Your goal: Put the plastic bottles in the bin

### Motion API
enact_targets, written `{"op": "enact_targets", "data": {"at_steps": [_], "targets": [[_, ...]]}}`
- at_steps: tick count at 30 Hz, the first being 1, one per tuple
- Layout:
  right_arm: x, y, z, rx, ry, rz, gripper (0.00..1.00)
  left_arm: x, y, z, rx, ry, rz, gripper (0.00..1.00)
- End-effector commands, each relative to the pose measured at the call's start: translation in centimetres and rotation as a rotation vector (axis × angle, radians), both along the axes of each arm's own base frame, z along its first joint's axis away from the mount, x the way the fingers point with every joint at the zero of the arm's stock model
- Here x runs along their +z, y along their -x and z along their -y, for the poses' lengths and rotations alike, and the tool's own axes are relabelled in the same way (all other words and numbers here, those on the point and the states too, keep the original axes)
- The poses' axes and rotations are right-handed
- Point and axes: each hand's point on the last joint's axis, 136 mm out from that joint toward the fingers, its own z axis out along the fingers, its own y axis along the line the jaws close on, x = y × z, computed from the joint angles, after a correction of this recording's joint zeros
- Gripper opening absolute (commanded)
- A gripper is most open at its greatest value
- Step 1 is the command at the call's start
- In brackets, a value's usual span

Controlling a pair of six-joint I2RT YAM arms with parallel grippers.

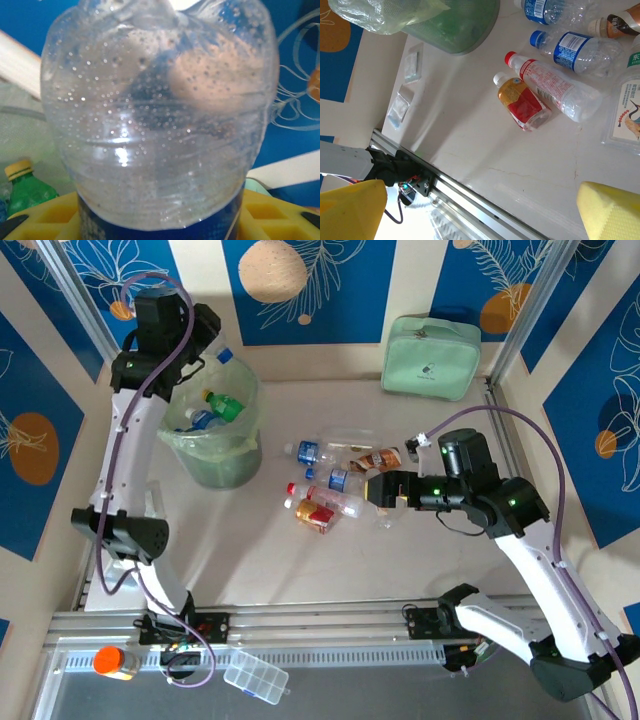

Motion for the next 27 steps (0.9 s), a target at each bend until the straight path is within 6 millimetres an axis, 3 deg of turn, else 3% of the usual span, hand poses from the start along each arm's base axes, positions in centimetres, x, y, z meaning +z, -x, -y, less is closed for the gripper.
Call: {"op": "enact_targets", "data": {"at_steps": [1,6,11,15,22,27], "targets": [[0.9,0.7,0.5,0.007,0.006,0.029,0.98,-2.2,0.2,-0.1,0.043,0.115,-0.098,0.33],[0.4,0.8,0.8,-0.007,0.017,0.019,0.98,-7.3,1.8,-1.3,0.158,0.208,-0.269,0.32],[0.3,0.4,0.8,-0.011,0.021,0.018,0.98,-10.7,2.8,-1.5,0.215,0.301,-0.328,0.31],[0.2,0.2,0.6,-0.008,0.017,0.014,0.98,-14.2,2.6,-1.4,0.243,0.369,-0.389,0.37],[0.3,0.1,0.3,0.001,0.011,0.009,0.98,-16.5,0.6,-1.5,0.236,0.321,-0.425,0.50],[0.3,0.1,0.3,0.000,0.011,0.007,0.98,-19.4,0.3,-1.4,0.233,0.330,-0.500,0.56]]}}
